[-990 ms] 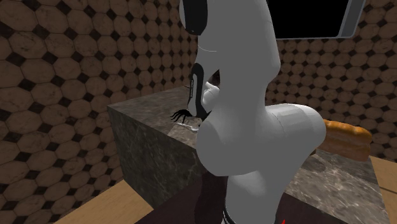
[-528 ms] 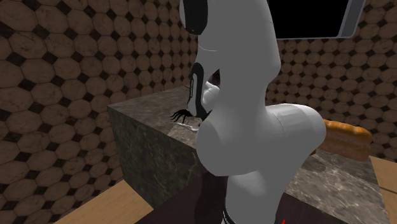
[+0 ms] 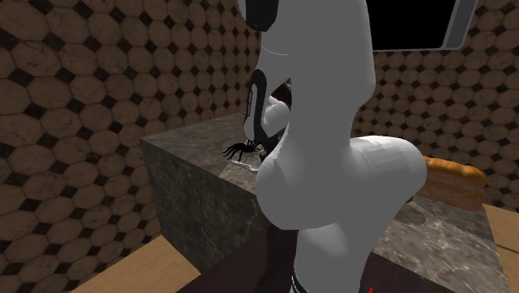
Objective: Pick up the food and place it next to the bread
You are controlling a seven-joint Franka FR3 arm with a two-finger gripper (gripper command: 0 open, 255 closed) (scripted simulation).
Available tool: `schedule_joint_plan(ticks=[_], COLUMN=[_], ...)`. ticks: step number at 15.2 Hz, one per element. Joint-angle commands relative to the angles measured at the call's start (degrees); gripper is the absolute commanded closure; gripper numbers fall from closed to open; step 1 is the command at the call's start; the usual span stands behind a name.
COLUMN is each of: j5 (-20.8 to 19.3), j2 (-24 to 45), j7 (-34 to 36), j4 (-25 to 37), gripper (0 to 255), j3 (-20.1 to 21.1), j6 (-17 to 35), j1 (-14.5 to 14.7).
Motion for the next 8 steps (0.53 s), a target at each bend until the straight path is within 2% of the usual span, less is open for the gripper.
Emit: schedule_joint_plan(ticks=[1,8], j5=[0.44,2.11], j2=[-1.46,-6.25], j7=[-0.80,-3.30], j4=[-0.24,-0.47], gripper=[255,255], j3=[0.25,1.06], j6=[-1.17,-5.60], j1=[-0.22,-0.55])
